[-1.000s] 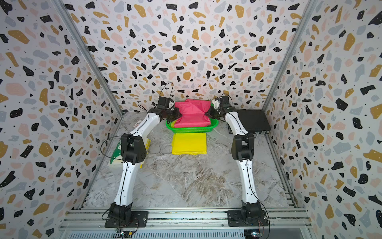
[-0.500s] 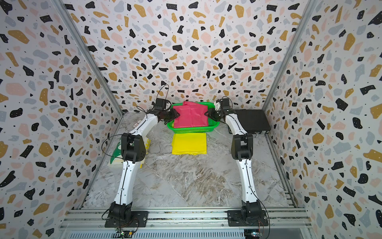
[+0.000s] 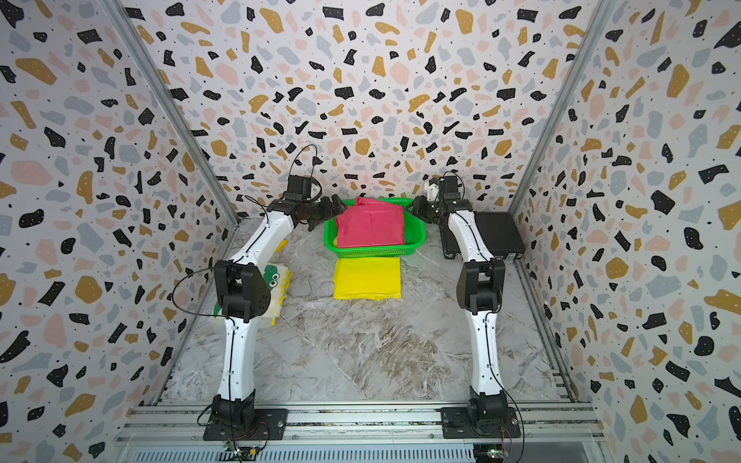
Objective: Put the folded raincoat in the basket
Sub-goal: Move the raincoat to the center of the board.
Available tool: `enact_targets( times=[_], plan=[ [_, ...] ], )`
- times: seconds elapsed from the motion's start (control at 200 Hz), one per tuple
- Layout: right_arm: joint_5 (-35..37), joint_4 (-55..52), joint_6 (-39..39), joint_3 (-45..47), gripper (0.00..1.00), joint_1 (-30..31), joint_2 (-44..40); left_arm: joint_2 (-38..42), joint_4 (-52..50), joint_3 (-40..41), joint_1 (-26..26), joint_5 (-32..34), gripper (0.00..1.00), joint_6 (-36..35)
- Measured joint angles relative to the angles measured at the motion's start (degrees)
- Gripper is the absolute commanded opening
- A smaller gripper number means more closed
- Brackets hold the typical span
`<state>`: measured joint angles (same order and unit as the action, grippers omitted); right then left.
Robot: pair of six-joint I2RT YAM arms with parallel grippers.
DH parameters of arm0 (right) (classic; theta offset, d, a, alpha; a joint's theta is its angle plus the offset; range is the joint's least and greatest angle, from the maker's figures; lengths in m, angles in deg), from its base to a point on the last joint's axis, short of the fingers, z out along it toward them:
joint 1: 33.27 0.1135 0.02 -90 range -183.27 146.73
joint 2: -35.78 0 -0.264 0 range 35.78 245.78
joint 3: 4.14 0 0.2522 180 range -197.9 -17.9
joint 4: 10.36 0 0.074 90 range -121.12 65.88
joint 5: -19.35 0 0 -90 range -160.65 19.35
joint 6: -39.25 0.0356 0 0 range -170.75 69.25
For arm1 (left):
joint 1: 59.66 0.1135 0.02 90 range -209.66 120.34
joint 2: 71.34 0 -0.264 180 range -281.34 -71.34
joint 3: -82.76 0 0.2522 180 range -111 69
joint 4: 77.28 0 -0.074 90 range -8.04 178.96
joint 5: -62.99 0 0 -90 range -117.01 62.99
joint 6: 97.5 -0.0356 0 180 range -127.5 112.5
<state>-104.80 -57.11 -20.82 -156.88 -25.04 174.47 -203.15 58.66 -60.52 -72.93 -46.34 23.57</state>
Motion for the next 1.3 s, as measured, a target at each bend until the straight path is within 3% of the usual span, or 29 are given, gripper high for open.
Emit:
enact_targets(
  times=[0.125, 0.21, 0.335, 0.516, 0.771, 0.931, 1.091, 1.206, 1.301],
  plan=[
    [1.0, -0.2, -2.1, 6.0, 0.16, 0.6, -5.8, 4.8, 6.4, 6.0, -0.2, -2.9, 0.98, 2.8],
    [1.7, -0.1, -3.3, 11.2, 0.09, 1.2, -9.2, 4.7, 10.4, 6.6, -0.7, -3.6, 0.98, 4.8],
    [2.6, 0.6, -5.3, 20.4, 0.06, 1.8, -13.2, 0.5, 13.9, 4.2, -1.9, -3.5, 0.98, 7.2],
    [4.4, 1.2, -8.8, 31.7, 0.04, 2.2, -16.6, -11.6, 18.5, -3.6, -3.1, -2.4, 0.98, 11.4],
    [5.3, 3.3, -11.5, 40.3, 0.04, 2.2, -20.9, -23.0, 22.0, -11.0, -3.3, -1.1, 0.99, 15.3],
    [5.1, 4.7, -12.3, 40.2, 0.08, 2.2, -21.3, -22.2, 21.6, -11.0, -3.3, -1.2, 1.00, 14.7],
    [4.9, 4.7, -12.4, 39.5, 0.28, 2.3, -21.8, -18.3, 18.2, -11.0, -3.2, -2.2, 1.00, 12.2],
    [5.5, 4.5, -13.0, 40.9, 0.42, 2.7, -24.9, -12.3, 13.5, -10.4, -3.2, -3.0, 1.00, 10.0],
    [6.6, 4.8, -13.2, 45.3, 0.49, 4.0, -30.8, -2.2, 12.0, -2.1, -3.2, -2.4, 1.00, 7.6]
  ],
)
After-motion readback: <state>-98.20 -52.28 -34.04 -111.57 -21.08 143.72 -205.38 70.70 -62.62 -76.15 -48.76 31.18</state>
